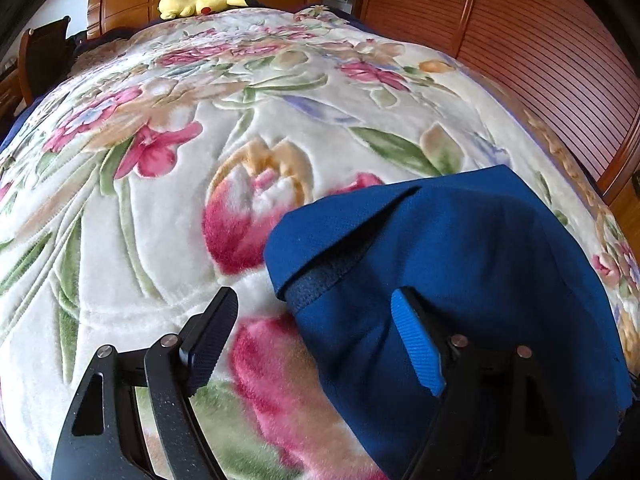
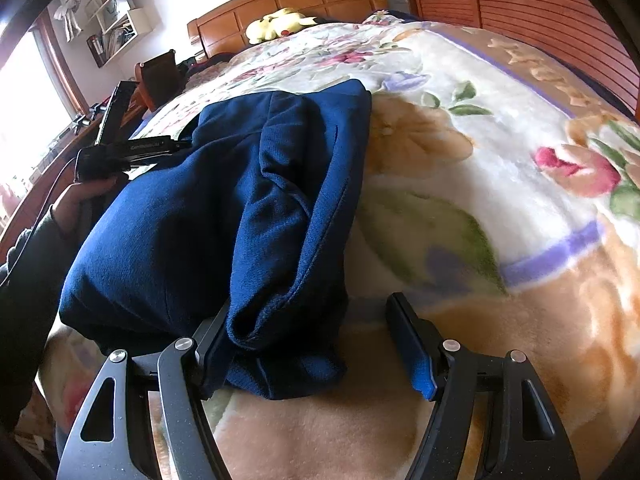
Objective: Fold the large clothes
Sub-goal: 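Close the left tool on the bundle edge while the right tool grips its other end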
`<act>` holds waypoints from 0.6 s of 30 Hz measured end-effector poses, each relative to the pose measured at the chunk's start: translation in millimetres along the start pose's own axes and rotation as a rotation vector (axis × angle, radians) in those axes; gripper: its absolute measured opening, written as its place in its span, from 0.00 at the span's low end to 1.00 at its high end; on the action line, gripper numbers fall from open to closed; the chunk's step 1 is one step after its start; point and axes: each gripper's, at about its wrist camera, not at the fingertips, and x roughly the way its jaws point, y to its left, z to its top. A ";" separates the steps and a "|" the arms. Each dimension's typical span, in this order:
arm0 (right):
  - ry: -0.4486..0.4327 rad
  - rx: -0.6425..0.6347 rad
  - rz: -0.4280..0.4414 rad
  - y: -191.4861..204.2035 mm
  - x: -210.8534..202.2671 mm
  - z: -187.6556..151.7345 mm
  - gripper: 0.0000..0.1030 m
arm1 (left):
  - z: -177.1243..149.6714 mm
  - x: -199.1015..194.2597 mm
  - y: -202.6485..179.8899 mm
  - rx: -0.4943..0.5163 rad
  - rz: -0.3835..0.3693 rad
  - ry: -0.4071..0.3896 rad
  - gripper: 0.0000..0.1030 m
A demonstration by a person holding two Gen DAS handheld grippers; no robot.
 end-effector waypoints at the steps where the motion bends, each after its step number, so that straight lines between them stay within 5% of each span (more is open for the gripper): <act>1: -0.001 0.000 0.000 0.0 -0.4 -0.1 0.70 | 0.1 -0.1 -0.7 0.002 0.003 0.000 0.78; 15: 0.013 0.026 0.014 -1.6 -2.8 1.9 0.66 | 7.6 4.1 6.3 -0.037 -0.033 0.003 0.77; 18: 0.021 0.049 0.046 -1.1 -3.0 2.8 0.51 | 11.8 6.4 9.4 -0.057 -0.089 0.013 0.58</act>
